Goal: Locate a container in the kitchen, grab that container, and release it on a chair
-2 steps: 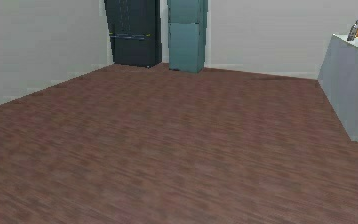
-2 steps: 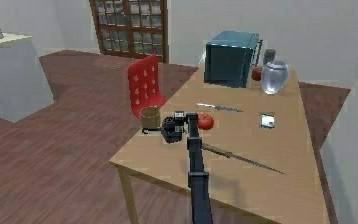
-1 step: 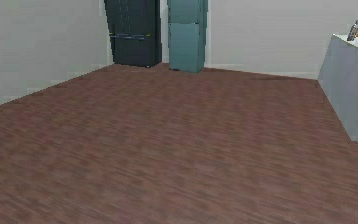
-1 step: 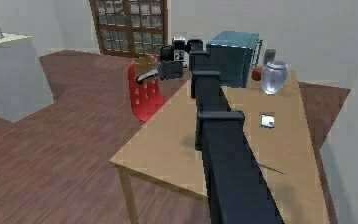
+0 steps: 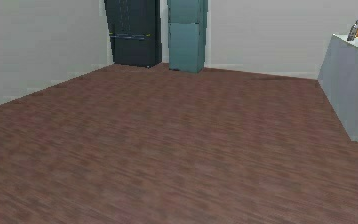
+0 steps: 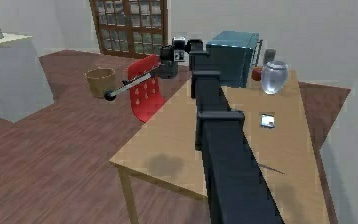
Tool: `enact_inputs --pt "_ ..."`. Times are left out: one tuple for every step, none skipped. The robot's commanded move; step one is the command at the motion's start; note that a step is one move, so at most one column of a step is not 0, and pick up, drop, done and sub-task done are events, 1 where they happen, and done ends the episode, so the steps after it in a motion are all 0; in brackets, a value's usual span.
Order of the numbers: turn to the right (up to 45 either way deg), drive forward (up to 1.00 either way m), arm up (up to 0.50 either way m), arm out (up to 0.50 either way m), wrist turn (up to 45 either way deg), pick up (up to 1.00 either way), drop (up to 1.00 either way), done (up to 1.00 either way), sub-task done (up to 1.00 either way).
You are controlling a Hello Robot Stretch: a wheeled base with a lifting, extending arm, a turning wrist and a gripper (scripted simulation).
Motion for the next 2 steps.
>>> enact_inputs --pt "0.0 0.0 0.0 0.0 -45.0 0.0 0.0 0.0 0.0" --pt "0.0 0.0 0.0 0.0 -15.0 0.0 0.0 0.0 0.0"
